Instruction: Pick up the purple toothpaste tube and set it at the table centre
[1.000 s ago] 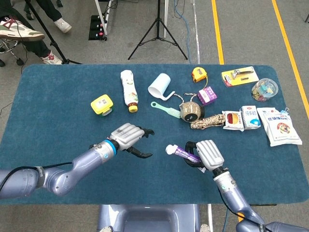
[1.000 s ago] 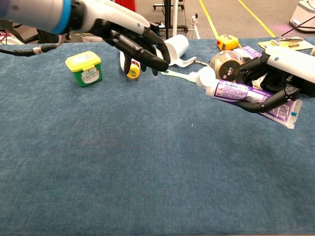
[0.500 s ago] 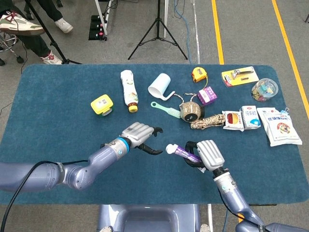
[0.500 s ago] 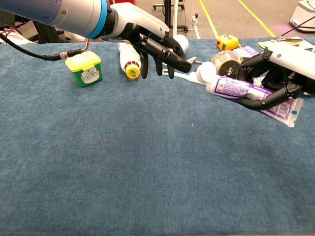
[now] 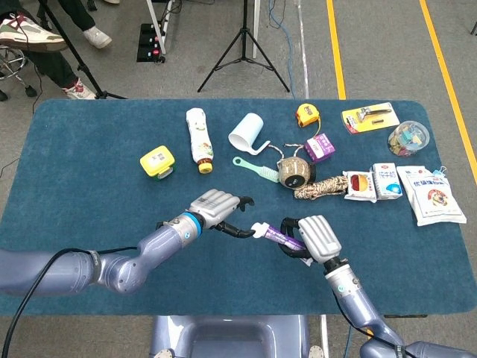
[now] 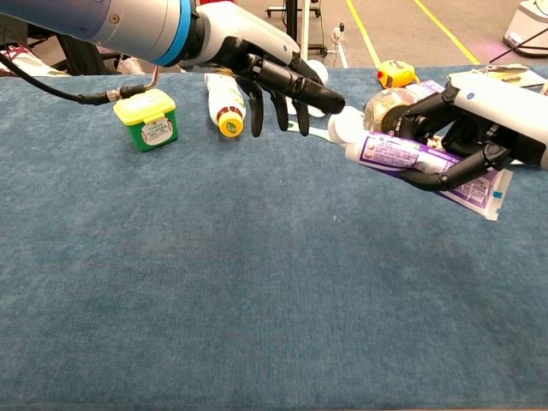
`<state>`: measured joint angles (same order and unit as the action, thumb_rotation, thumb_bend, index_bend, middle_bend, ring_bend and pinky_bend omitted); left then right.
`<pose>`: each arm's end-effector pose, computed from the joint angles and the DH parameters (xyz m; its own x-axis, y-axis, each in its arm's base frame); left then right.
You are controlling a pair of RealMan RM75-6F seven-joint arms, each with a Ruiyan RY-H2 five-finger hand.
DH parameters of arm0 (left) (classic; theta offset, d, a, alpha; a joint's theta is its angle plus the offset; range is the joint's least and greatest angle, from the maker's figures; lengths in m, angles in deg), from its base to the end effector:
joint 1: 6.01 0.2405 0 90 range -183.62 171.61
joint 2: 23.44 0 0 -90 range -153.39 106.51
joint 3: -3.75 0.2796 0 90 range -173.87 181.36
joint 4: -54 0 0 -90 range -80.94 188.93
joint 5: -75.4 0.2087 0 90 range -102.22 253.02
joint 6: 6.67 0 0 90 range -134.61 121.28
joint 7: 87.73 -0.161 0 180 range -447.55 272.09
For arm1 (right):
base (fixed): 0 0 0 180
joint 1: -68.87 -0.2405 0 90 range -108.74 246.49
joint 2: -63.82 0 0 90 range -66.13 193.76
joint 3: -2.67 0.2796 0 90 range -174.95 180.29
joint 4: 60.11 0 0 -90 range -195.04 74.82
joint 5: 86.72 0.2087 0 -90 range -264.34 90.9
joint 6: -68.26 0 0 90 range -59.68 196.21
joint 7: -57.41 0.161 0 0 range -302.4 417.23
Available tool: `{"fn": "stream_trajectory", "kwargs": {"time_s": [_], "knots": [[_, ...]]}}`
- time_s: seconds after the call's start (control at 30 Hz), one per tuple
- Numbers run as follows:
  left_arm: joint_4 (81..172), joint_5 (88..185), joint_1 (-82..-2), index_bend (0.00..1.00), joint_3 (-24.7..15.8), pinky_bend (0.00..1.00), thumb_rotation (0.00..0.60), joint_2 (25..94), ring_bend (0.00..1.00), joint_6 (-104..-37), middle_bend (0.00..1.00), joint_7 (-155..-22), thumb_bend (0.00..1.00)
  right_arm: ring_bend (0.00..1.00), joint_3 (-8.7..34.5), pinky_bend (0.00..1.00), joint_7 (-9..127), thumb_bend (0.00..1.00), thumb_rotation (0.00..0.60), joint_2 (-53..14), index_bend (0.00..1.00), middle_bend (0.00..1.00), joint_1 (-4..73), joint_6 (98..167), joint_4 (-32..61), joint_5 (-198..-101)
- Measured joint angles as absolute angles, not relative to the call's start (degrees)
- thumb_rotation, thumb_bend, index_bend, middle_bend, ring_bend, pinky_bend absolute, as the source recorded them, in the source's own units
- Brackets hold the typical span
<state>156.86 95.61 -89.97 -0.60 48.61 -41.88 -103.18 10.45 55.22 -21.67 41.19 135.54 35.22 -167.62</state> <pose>0.0181 0.3859 -0.0012 0.4263 0.6317 0.6475 0.8815 -0.4506 -0.1407 -0.1781 -0.2990 0.0136 0.0913 -0.2453 0.9651 -0.9400 -0.3412 0.0023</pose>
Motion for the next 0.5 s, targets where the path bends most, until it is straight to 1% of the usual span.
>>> {"fn": "stream_trajectory", "kwargs": {"time_s": [0.5], "knots": [[155.69,95.40,-90.91,0.12,0.31,0.35,0.190,49.67,0.22,-41.75,0.26,-102.33,0.21,1.00,11.03,1.00,55.34,0.48,0.578,-21.87,0.75,0.79,40.81,135.50,35.72,-167.02]]}}
